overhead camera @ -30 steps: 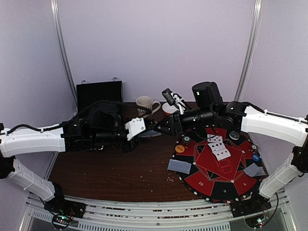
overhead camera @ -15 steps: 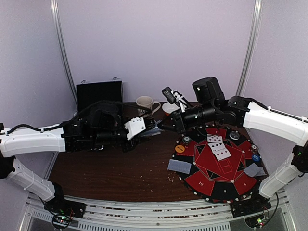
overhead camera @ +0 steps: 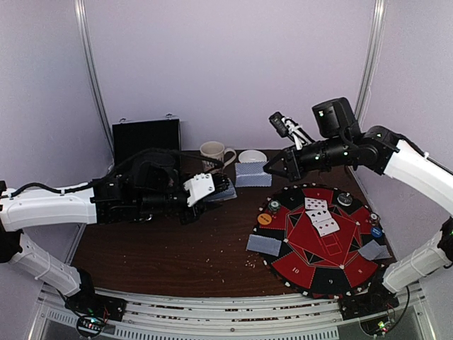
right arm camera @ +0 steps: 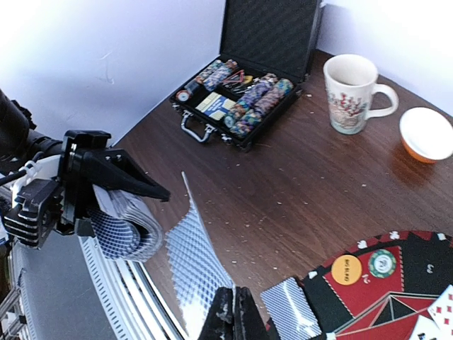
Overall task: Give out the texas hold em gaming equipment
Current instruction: Pick up the poker card from the face-down deck piles, then distribute the poker card in the community card area.
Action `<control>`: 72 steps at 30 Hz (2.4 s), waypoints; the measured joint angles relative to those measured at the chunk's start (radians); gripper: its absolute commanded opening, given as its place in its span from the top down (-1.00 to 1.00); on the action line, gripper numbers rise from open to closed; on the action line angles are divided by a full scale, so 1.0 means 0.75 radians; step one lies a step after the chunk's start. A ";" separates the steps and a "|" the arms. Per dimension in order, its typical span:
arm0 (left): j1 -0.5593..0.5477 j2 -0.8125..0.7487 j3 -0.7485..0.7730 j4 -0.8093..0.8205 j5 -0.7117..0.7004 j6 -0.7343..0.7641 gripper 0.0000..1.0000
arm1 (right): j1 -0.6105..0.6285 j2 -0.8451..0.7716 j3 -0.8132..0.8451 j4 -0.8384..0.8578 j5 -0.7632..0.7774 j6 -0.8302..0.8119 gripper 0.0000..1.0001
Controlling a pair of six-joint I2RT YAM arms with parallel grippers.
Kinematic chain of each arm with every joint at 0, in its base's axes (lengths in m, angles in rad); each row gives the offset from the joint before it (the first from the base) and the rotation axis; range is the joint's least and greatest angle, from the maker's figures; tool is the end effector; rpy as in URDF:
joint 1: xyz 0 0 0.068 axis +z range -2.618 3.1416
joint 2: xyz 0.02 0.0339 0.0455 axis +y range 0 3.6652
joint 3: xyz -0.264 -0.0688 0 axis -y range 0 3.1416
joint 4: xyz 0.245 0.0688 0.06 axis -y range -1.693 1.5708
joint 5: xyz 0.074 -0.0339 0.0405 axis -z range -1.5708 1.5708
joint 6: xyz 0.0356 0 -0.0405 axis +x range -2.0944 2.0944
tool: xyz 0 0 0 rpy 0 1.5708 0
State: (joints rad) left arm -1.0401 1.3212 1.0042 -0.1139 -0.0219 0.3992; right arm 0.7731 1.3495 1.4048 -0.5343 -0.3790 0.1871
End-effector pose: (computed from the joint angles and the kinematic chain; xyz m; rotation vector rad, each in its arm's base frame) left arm 0.1555 -0.2634 0.3042 1.3226 1.5306 -0.3873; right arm 0.2044 0.2178 0.3952 -0.8590 1.9819 0.9670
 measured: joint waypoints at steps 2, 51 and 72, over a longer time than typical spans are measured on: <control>-0.001 0.000 0.000 0.000 0.001 0.001 0.36 | -0.054 -0.046 0.005 -0.065 0.022 -0.012 1.00; -0.002 0.017 0.000 -0.001 -0.001 0.001 0.36 | -0.657 0.465 -0.501 -0.541 0.647 -0.473 1.00; -0.002 0.019 0.000 -0.001 -0.002 0.005 0.36 | -0.749 0.532 -0.454 -0.525 0.584 -0.465 1.00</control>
State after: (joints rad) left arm -1.0416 1.3354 1.0042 -0.1146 -0.0235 0.4026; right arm 0.2115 1.7481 1.0641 -0.9279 0.0593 -0.1616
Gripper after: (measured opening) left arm 0.337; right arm 0.019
